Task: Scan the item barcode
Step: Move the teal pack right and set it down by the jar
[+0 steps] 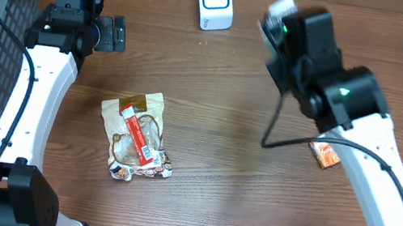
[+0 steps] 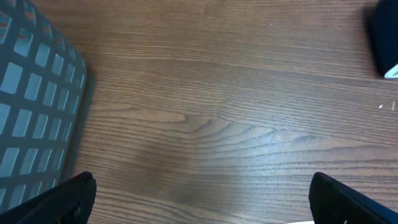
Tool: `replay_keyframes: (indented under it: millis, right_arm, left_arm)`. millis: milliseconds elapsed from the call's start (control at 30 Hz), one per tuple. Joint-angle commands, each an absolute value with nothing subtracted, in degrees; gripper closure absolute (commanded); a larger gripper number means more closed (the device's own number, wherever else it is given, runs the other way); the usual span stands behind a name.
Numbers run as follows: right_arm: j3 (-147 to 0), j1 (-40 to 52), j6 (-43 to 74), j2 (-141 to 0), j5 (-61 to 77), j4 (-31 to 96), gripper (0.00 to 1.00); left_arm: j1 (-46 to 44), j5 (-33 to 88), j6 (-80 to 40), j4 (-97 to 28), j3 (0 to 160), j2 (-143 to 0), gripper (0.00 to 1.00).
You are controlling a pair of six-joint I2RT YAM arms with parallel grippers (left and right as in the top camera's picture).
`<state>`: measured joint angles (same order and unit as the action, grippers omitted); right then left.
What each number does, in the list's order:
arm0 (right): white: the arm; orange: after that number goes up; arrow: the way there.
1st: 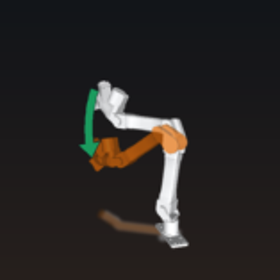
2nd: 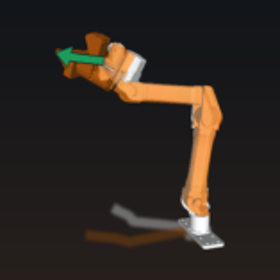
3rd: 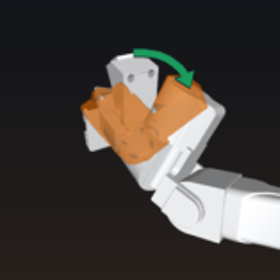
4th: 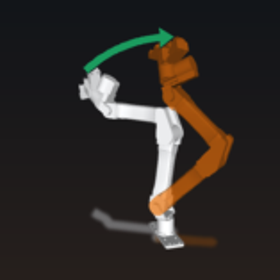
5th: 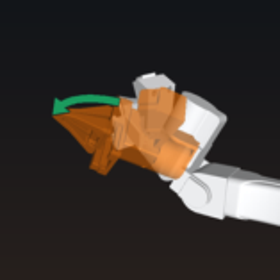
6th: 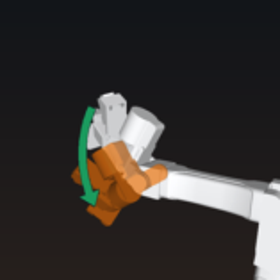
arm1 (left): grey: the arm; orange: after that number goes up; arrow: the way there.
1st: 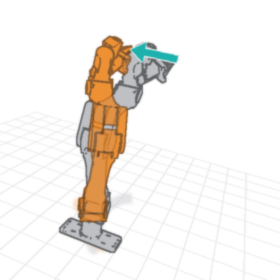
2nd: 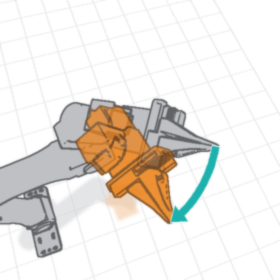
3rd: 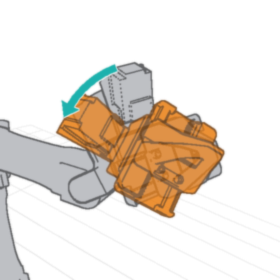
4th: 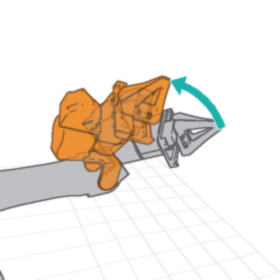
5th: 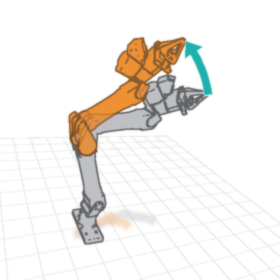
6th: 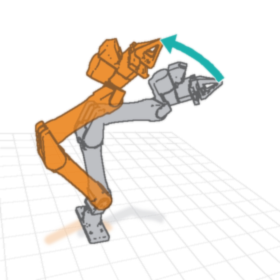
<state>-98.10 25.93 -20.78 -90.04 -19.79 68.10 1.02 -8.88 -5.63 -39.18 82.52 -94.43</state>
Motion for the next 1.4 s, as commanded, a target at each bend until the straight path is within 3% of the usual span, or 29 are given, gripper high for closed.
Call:
replay_keyframes:
  millis: [0, 267, 567, 600, 633, 667, 733, 800, 933, 1100, 1133, 1233, 1367]
  right_arm:
    - [-97.0, 24.5, -16.5, -92.2, -10.4, 77.3, 0.96]
    - [-86.3, 21.5, -19.1, -93.6, -8.0, 82.1, 0.96]
    - [-71.8, 20.1, -32.0, -93.6, -8.7, 66.6, 0.95]
    - [-71.1, 19.9, -32.0, -93.6, -9.6, 64.8, 0.86]
    - [-70.3, 19.5, -31.9, -93.6, -11.0, 62.7, 0.61]
    - [-69.7, 19.1, -31.3, -93.6, -12.6, 61.0, 0.24]
    - [-68.8, 18.3, -31.3, -93.6, -15.5, 58.7, 0.07]
    - [-68.6, 17.3, -29.7, -93.6, -16.6, 56.1, 0.02]
    - [-68.6, 16.6, -16.1, -93.6, -13.0, 48.2, 0.09]
    - [-68.6, 17.2, -4.7, -93.6, 12.9, 45.2, 0.14]
    - [-68.6, 17.3, -3.0, -93.6, 17.3, 45.1, 0.18]
    - [-68.6, 17.9, 7.2, -93.7, 20.7, 44.2, 0.52]
    - [-68.6, 19.6, 17.1, -94.5, 12.5, 44.0, 0.56]
  left_arm:
    - [1.1, -9.5, -6.0, -39.1, 82.7, -94.4, 0.00]
    - [1.1, -9.5, -6.0, -39.1, 82.7, -94.4, 0.00]
    - [1.1, -9.5, -6.0, -39.1, 82.7, -94.4, 0.00]
    - [1.1, -9.5, -6.0, -39.1, 82.7, -94.4, 0.00]
    - [1.1, -9.5, -6.0, -39.1, 82.7, -94.4, 0.00]
    - [1.1, -9.5, -6.0, -39.1, 82.7, -94.4, 0.00]
    - [1.1, -9.5, -6.0, -39.1, 82.7, -94.4, 0.00]
    - [1.1, -9.5, -6.0, -39.1, 82.7, -94.4, 0.00]
    - [1.1, -9.5, -6.0, -39.1, 82.7, -94.4, 0.00]
    - [1.1, -9.5, -6.0, -39.1, 82.7, -94.4, 0.00]
    - [1.1, -9.5, -6.0, -39.1, 82.7, -94.4, 0.00]
    - [1.1, -9.5, -6.0, -39.1, 82.7, -94.4, 0.00]
    - [1.1, -9.5, -6.0, -39.1, 82.7, -94.4, 0.00]
